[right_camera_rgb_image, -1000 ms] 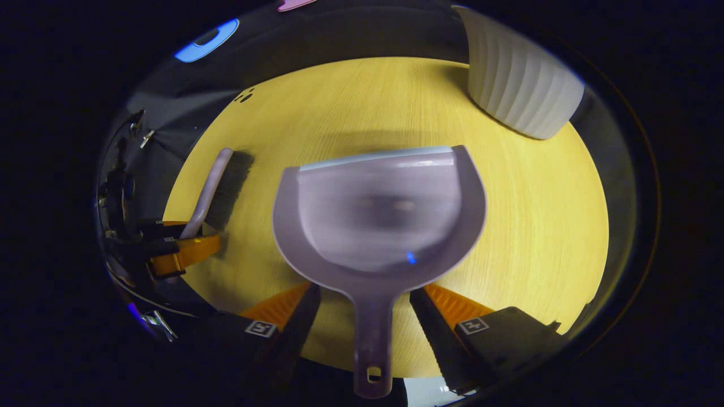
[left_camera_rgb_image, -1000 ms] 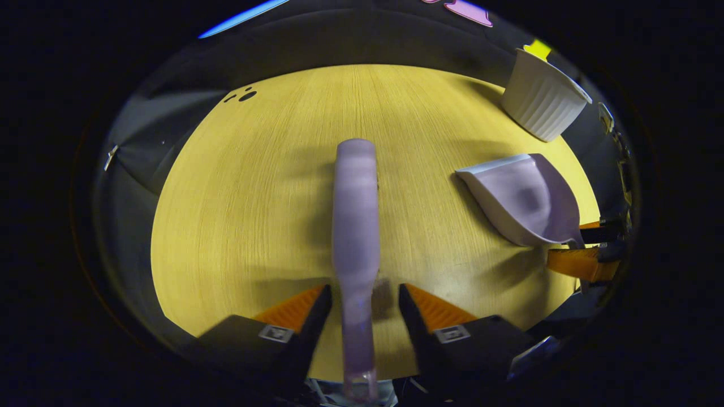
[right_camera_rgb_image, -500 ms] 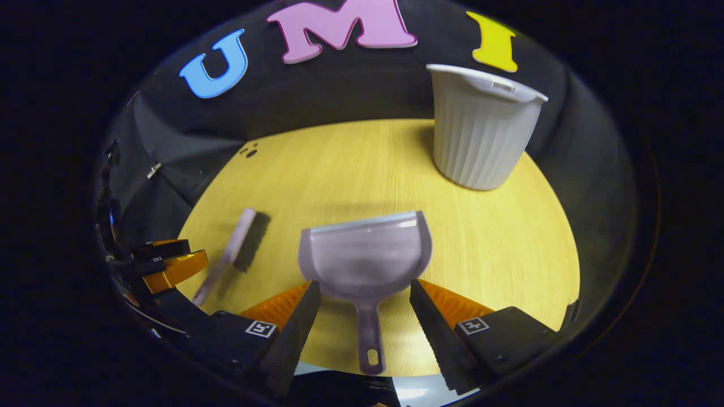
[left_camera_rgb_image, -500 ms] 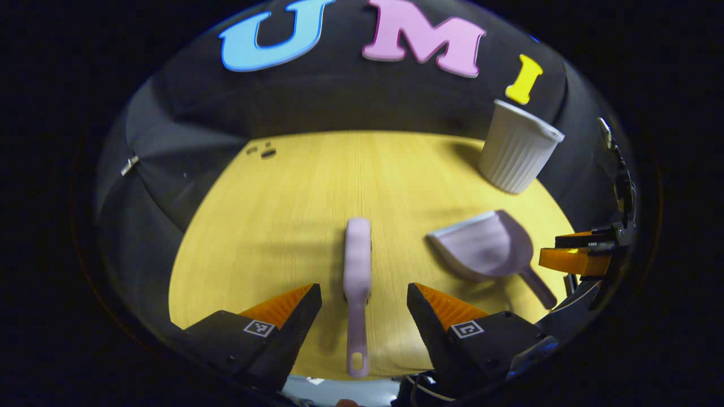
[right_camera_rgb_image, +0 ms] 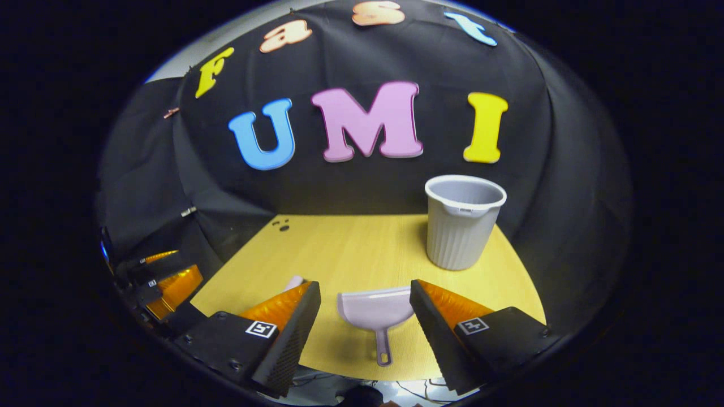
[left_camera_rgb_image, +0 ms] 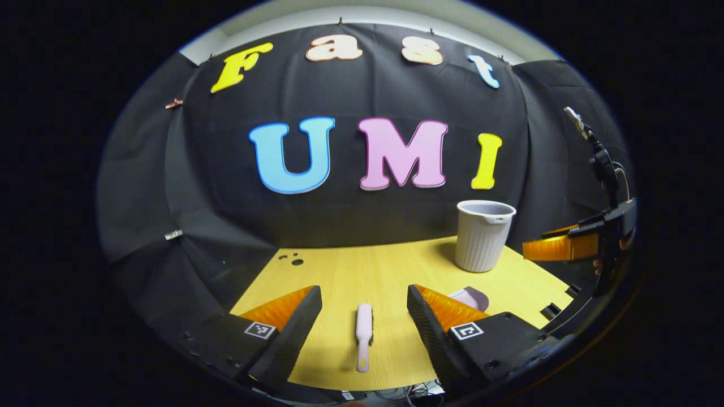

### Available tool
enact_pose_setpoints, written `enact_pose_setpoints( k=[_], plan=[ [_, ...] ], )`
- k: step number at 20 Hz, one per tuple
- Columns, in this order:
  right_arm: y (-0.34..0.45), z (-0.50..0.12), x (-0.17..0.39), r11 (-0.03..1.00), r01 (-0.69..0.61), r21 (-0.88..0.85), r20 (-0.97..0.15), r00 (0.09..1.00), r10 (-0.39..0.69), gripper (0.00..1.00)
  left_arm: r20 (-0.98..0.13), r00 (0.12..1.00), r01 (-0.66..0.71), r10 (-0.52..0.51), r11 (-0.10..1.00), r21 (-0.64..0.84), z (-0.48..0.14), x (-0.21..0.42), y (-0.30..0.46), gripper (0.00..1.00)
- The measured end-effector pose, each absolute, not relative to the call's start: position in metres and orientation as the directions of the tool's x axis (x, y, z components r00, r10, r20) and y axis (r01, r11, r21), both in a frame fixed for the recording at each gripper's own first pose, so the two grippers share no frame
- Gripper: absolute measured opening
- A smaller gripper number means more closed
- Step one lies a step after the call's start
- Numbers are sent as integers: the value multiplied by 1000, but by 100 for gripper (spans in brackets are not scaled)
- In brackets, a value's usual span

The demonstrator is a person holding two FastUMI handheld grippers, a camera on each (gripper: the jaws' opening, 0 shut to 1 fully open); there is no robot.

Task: Pick up the small broom and dustpan from the desktop, sweep the trash into the dustpan with the broom, and then empty the trash into the garbage bin.

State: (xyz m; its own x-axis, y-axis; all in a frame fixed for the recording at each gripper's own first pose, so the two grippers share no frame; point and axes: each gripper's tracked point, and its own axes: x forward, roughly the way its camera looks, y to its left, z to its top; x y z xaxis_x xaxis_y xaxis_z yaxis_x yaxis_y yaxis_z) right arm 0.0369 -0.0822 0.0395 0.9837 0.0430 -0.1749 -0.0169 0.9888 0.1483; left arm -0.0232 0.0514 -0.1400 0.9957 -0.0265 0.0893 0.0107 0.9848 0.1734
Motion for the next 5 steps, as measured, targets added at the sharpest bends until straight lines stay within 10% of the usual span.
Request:
enact_pose_setpoints(
  k=[5],
  plan=[
    [-90, 67, -12, 989, 44, 144, -34, 999, -39, 99, 125, 989, 64, -79, 991, 120, -144, -70, 27, 96]
  ],
)
